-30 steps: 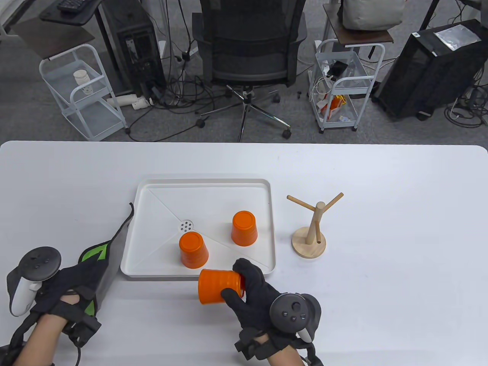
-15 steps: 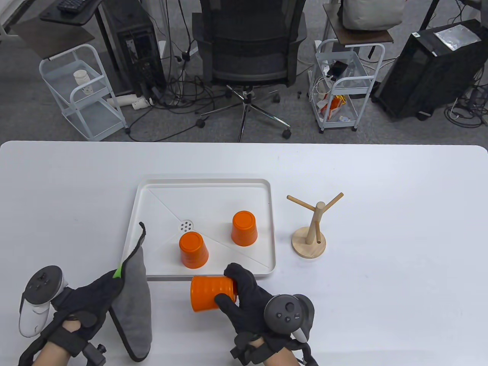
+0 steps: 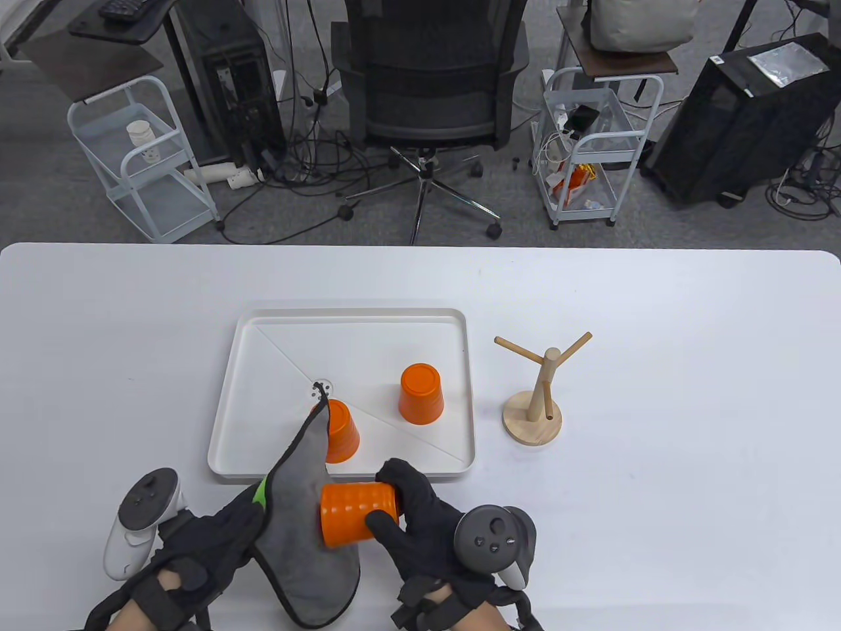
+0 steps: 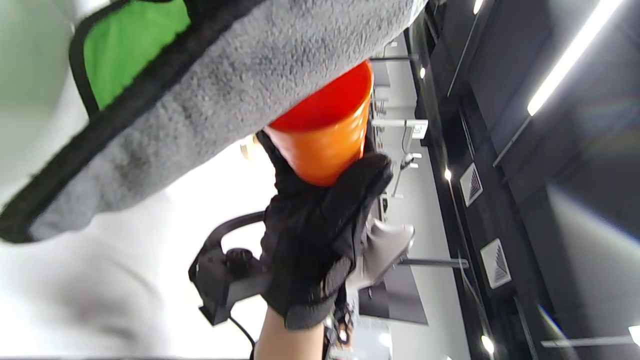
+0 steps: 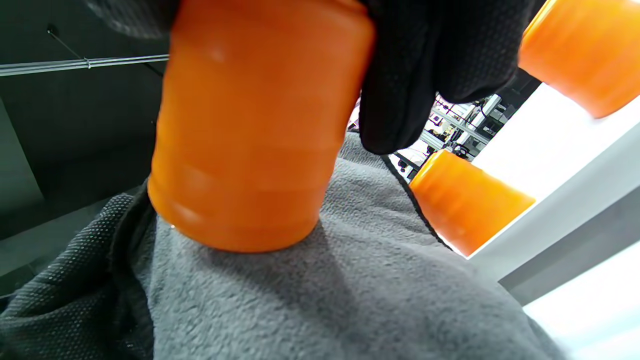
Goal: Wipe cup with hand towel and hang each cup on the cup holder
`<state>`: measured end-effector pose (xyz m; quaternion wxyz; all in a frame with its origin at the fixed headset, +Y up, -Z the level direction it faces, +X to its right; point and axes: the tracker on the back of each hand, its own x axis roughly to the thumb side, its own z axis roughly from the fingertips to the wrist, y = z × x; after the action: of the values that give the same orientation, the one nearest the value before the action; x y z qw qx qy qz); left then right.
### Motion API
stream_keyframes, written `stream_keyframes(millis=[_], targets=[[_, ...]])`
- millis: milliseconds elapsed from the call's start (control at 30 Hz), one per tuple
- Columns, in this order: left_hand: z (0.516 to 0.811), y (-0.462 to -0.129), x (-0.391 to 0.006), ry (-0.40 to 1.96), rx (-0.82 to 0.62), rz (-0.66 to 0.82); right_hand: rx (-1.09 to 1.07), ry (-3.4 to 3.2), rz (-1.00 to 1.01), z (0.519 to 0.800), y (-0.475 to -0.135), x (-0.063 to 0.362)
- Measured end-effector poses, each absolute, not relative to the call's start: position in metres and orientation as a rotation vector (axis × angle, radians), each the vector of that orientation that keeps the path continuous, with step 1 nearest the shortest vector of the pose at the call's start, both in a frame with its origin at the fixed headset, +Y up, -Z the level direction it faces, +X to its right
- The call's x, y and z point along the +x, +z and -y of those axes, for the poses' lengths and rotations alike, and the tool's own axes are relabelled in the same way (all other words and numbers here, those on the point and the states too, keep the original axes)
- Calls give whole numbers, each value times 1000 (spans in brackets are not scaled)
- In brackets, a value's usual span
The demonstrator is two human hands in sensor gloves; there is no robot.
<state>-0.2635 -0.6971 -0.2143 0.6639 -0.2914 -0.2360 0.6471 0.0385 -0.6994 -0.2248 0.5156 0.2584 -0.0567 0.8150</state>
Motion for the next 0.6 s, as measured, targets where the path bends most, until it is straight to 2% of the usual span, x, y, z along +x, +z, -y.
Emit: stream_keyframes(millis=[267, 600], targets=[[707, -217, -236, 1538, -813, 726, 609, 1875, 100, 700, -226, 42], [721, -227, -220, 1519, -950, 787, 599, 1883, 98, 702, -228, 44]])
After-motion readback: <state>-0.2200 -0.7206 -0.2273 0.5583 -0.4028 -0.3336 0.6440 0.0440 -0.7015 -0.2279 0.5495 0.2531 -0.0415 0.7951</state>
